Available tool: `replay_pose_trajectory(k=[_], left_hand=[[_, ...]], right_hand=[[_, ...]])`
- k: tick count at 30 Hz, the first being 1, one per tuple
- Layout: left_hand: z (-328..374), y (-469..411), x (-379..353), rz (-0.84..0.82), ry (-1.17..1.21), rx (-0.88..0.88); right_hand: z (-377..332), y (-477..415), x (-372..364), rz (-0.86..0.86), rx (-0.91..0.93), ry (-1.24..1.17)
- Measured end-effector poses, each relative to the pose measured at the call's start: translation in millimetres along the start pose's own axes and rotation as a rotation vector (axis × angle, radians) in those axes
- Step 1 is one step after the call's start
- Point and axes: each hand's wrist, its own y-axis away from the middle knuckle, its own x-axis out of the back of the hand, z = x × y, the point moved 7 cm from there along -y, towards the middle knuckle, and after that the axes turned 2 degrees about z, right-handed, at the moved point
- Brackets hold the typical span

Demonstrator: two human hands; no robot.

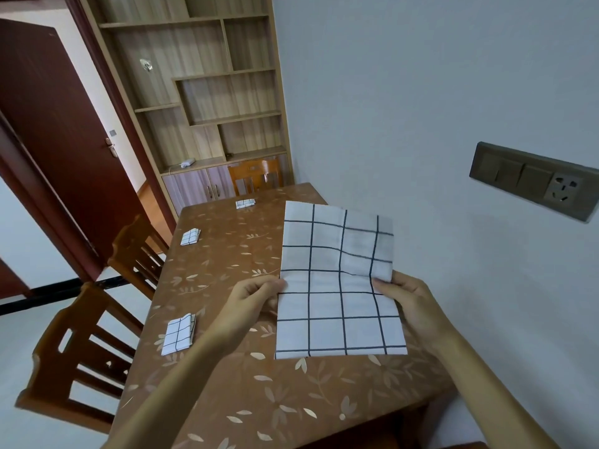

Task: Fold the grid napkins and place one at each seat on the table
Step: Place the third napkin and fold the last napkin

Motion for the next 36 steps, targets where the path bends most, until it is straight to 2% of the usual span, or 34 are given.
replay_pose_trajectory(k=[3,6,11,16,18,22,25,28,30,32,34,36], left_hand=[[-3.8,1.6,-3.8,-0.061,0.048,0.028],[-3.8,3.9,-3.1,-0.035,0.047,0.031],[-6.4,7.0,-7.1,-0.036,0.074,0.173],[2.4,9.2,-10.1,-0.103,-0.140,0.026],[2.8,9.2,-10.3,-0.050,-0.143,-0.012],[-3.5,12.0,-5.3,0.202,0.077,-0.009],[-10.4,18.2,-6.5,0.360,0.122,-0.044],[-17.6,25.0,-16.3,0.399,0.179,-0.024],[-18.9,25.2,-22.5,0.339,0.152,-0.005],[-18.5,22.8,-29.8,0.180,0.108,0.025],[-16.2,24.4,-40.0,-0.020,0.053,0.059],[-13.1,27.7,-48.1,-0.134,-0.015,0.048]], right_hand=[[-4.5,4.6,-1.2,-0.013,0.026,0.023],[-9.9,7.6,-3.3,-0.041,0.087,0.046],[-8.8,5.0,-6.6,-0.084,0.087,0.081],[-11.6,-2.9,-15.0,-0.107,0.110,0.127],[-12.0,-6.5,-16.5,-0.088,0.119,0.056],[-2.1,-0.7,-25.7,-0.132,0.012,-0.173],[5.7,7.2,-34.8,-0.132,-0.013,-0.200],[9.4,13.0,-40.7,-0.085,-0.028,-0.200],[13.3,13.3,-36.6,0.015,-0.040,-0.073],[13.1,14.7,-32.3,0.080,-0.052,0.012],[10.5,14.5,-32.0,0.065,-0.059,0.047],[2.6,17.2,-33.0,0.047,-0.045,0.123]])
